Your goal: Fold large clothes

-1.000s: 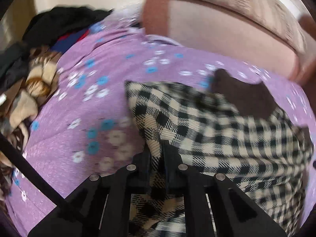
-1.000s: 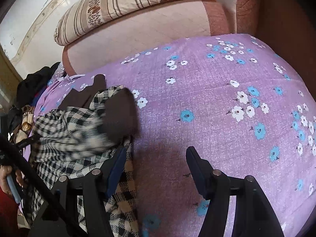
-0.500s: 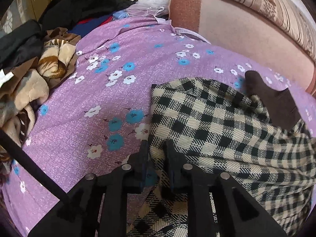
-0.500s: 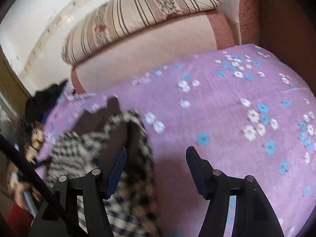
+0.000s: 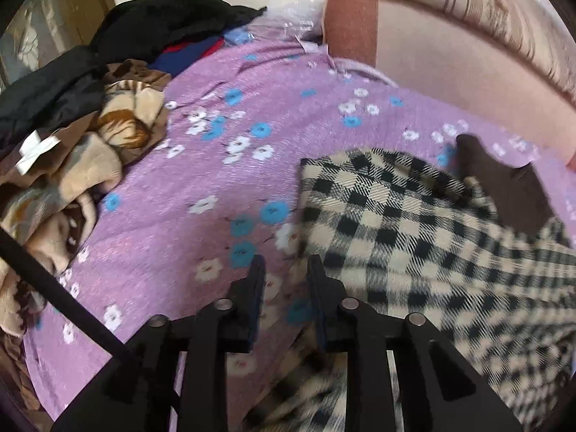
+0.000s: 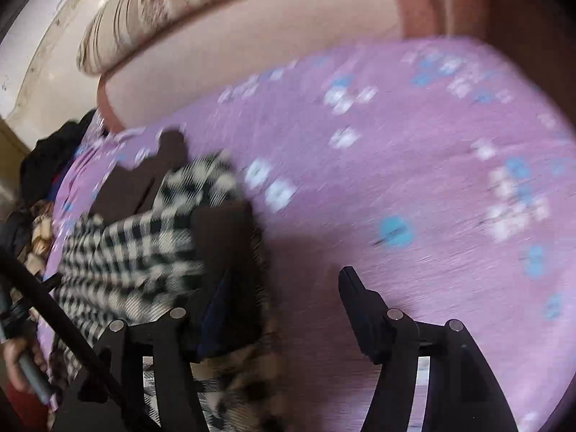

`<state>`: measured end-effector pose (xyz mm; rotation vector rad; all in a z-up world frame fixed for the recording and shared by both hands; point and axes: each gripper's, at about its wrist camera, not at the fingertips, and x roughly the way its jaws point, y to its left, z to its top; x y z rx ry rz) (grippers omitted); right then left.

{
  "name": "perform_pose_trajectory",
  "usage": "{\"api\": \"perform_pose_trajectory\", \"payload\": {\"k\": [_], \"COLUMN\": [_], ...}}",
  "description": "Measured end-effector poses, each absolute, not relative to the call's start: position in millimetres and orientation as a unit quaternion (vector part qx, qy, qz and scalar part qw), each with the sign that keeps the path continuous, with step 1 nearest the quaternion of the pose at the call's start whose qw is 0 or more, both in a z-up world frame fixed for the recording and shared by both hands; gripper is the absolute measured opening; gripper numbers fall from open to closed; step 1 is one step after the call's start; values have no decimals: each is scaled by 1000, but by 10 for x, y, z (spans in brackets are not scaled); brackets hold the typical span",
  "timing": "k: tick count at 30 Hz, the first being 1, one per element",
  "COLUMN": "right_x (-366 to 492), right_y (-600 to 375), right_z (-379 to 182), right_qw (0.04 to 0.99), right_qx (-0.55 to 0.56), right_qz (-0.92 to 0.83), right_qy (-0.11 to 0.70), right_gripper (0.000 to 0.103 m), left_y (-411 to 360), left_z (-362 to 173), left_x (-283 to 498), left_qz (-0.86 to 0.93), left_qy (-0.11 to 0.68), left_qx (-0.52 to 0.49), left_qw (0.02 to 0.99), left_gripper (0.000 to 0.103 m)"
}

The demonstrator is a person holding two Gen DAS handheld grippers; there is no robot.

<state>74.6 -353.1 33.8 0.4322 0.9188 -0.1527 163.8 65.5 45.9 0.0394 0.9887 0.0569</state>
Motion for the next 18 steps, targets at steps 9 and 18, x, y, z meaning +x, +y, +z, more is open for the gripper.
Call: {"api": "perform_pose_trajectory", "payload": {"k": [9, 18], "right_x": [226, -507], "right_y": [-3738, -3554], "right_z": [146, -166], "right_qw": [828, 778], "right_qx": [350, 437], "right_qz": [11, 109], "right_qy": [438, 438], "right_gripper": [67, 67], "left_y": [1328, 1589], "left_z": [344, 98], "left_x": [787, 66], "left_qz": [-87, -192], "left_qy": [508, 530], "left_qx": [-103, -185], "left_qw": [851, 805], "left_gripper": [64, 35]}}
